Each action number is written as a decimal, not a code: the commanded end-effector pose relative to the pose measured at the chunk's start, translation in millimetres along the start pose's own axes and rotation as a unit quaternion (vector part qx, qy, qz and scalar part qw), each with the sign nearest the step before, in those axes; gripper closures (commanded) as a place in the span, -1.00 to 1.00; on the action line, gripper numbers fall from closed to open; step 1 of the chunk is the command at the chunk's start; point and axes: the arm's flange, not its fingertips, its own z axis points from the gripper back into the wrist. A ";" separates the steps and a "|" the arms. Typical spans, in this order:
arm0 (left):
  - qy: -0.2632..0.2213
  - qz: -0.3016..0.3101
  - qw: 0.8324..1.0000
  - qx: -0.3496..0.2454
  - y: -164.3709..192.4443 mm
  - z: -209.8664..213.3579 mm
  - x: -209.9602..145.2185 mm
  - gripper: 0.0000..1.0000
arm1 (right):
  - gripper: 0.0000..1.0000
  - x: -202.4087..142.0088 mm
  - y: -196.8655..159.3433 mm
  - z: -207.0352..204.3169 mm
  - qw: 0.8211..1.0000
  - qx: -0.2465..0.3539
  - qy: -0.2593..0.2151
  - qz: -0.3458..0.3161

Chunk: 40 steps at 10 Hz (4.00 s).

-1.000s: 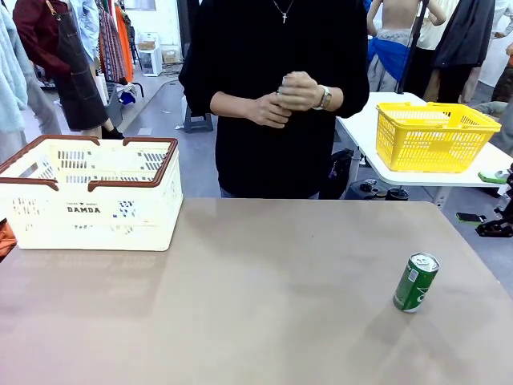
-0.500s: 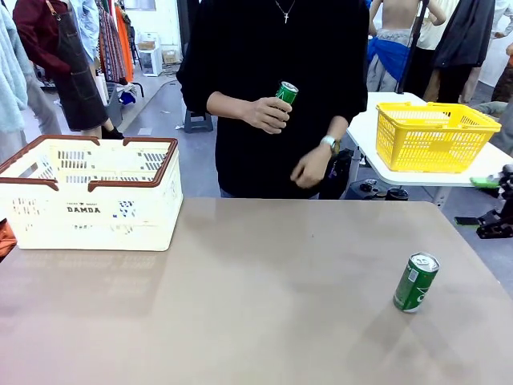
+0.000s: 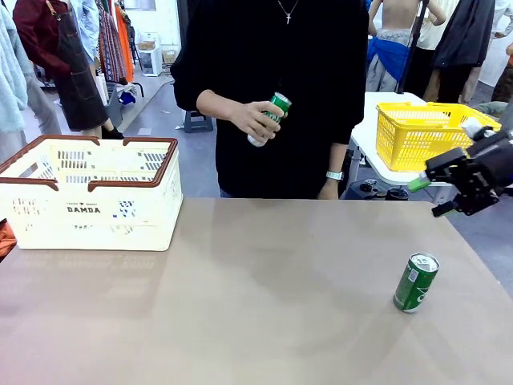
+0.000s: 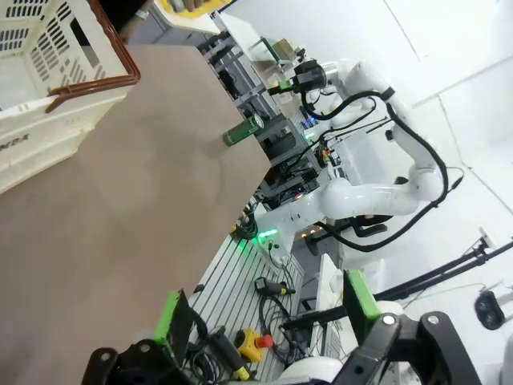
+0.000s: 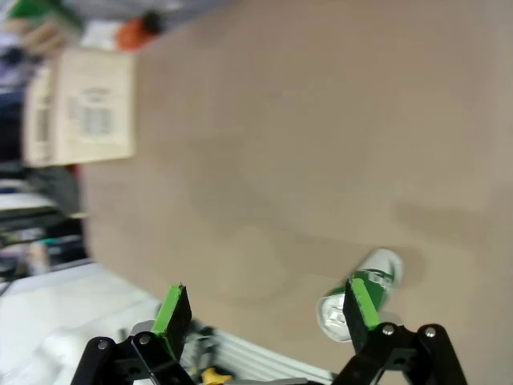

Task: Place the drinks into the Shopping basket.
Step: Pick up one drink and place it into the Shopping basket.

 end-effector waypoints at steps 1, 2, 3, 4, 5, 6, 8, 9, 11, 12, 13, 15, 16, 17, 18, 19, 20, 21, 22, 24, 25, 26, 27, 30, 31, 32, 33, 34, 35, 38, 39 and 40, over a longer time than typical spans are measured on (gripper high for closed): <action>-0.002 -0.002 1.000 0.004 -0.9 -0.9 -1.8 -1.00 | -1.00 -18.5 4.0 -11.9 0.960 -0.271 0.058 0.039; -0.002 -0.002 1.000 0.004 -0.9 -0.9 -1.8 -1.00 | -1.00 -22.1 3.0 -11.5 0.954 -0.277 0.096 0.056; -0.002 -0.002 1.000 0.004 -0.9 -0.9 -1.8 -1.00 | -1.00 -22.5 0.7 -7.5 0.958 -0.259 0.103 0.070; -0.002 -0.002 1.000 0.004 -0.9 -0.9 -1.8 -1.00 | -1.00 -14.0 2.0 2.3 0.984 -0.149 0.066 0.075; -0.002 -0.002 1.000 0.004 -0.9 -0.9 -1.8 -1.00 | -1.00 -21.4 0.8 -15.4 0.972 -0.222 0.062 0.049; -0.002 -0.002 1.000 0.004 -0.9 -0.9 -1.8 -1.00 | -1.00 -22.1 -2.8 -11.8 0.971 -0.220 0.072 0.059; -0.002 -0.002 1.000 0.004 -0.9 -0.9 -1.8 -1.00 | -1.00 -19.2 4.1 -27.6 0.970 -0.219 0.092 0.058; -0.002 -0.002 1.000 0.004 -0.9 -0.9 -1.8 -1.00 | -1.00 -25.9 11.6 -34.6 0.969 -0.224 0.091 0.058; -0.002 -0.002 1.000 0.004 -0.9 -0.9 -1.8 -1.00 | -1.00 -38.2 20.3 -58.2 0.958 -0.262 0.103 0.052; -0.002 -0.002 1.000 0.004 -0.9 -0.9 -1.8 -1.00 | -1.00 -38.4 20.4 -71.1 0.953 -0.280 0.107 0.043; -0.002 -0.002 1.000 0.004 -0.9 -0.9 -1.8 -1.00 | -1.00 -37.1 19.7 -82.9 0.949 -0.289 0.120 0.047; -0.002 -0.002 1.000 0.004 -0.9 -0.9 -1.8 -1.00 | -1.00 -35.9 19.2 -95.0 0.939 -0.316 0.129 0.041; -0.002 -0.002 1.000 0.004 -0.9 -0.9 -1.8 -1.00 | -1.00 -36.5 19.4 -101.4 0.937 -0.320 0.131 0.040; -0.002 -0.002 1.000 0.004 -0.9 -0.9 -1.8 -1.00 | -1.00 -36.9 17.6 -106.9 0.936 -0.323 0.132 0.032; -0.002 -0.002 1.000 0.004 -0.9 -0.9 -1.8 -1.00 | -1.00 -37.1 14.8 -110.6 0.937 -0.321 0.133 0.029; -0.002 -0.002 1.000 0.004 -0.9 -0.9 -1.8 -1.00 | -1.00 -38.8 13.4 -111.9 0.940 -0.317 0.126 0.026; -0.002 -0.002 1.000 0.004 -0.9 -0.9 -1.8 -1.00 | -1.00 -39.5 13.3 -112.4 0.940 -0.315 0.125 0.027; -0.002 -0.002 1.000 0.004 -0.9 -0.9 -1.8 -1.00 | -1.00 -38.9 12.9 -113.2 0.939 -0.317 0.128 0.027; -0.002 -0.002 1.000 0.004 -0.9 -0.9 -1.8 -1.00 | -1.00 -38.3 12.7 -113.5 0.940 -0.315 0.128 0.025; -0.002 -0.002 1.000 0.004 -0.9 -0.9 -1.8 -1.00 | 1.00 -37.5 14.5 -116.3 0.940 -0.317 0.122 0.030; -0.002 -0.002 1.000 0.004 -0.9 -0.9 -1.8 -1.00 | 1.00 -37.9 14.7 -115.8 0.940 -0.320 0.117 0.033; -0.002 -0.002 1.000 0.004 -0.9 -0.9 -1.8 -1.00 | 1.00 -39.0 15.4 -115.0 0.939 -0.321 0.116 0.037; -0.002 -0.002 1.000 0.004 -0.9 -0.9 -1.8 -1.00 | 1.00 -39.4 16.2 -114.8 0.939 -0.323 0.115 0.040; -0.002 -0.002 1.000 0.004 -0.9 -0.9 -1.8 -1.00 | 1.00 -41.9 20.1 -112.9 0.938 -0.324 0.117 0.040; -0.002 -0.002 1.000 0.004 -0.9 -0.9 -1.8 -1.00 | 1.00 -43.7 23.0 -109.6 0.939 -0.323 0.116 0.037; -0.002 -0.002 1.000 0.004 -0.9 -0.9 -1.8 -1.00 | 1.00 -44.9 33.5 -101.2 0.942 -0.315 0.116 0.026; -0.002 -0.002 1.000 0.004 -0.9 -0.9 -1.8 -1.00 | 1.00 -45.8 52.6 -89.5 0.945 -0.306 0.114 0.027; -0.002 -0.002 1.000 0.004 -0.9 -0.9 -1.8 -1.00 | 1.00 -45.7 80.6 -76.9 0.948 -0.300 0.099 0.041; -0.002 -0.002 1.000 0.004 -0.9 -0.9 -1.8 -1.00 | 1.00 -43.7 114.2 -70.9 0.950 -0.293 0.087 0.057; -0.002 -0.002 1.000 0.004 -0.9 -0.9 -1.8 -1.00 | 1.00 -34.1 215.7 -117.5 0.941 -0.284 0.088 0.161; -0.002 -0.002 1.000 0.004 -0.9 -0.9 -1.8 -1.00 | 1.00 -36.2 242.6 -138.6 0.933 -0.287 0.099 0.193; -0.002 -0.002 1.000 0.004 -0.9 -0.9 -1.8 -1.00 | 1.00 -37.2 259.5 -152.7 0.926 -0.293 0.109 0.212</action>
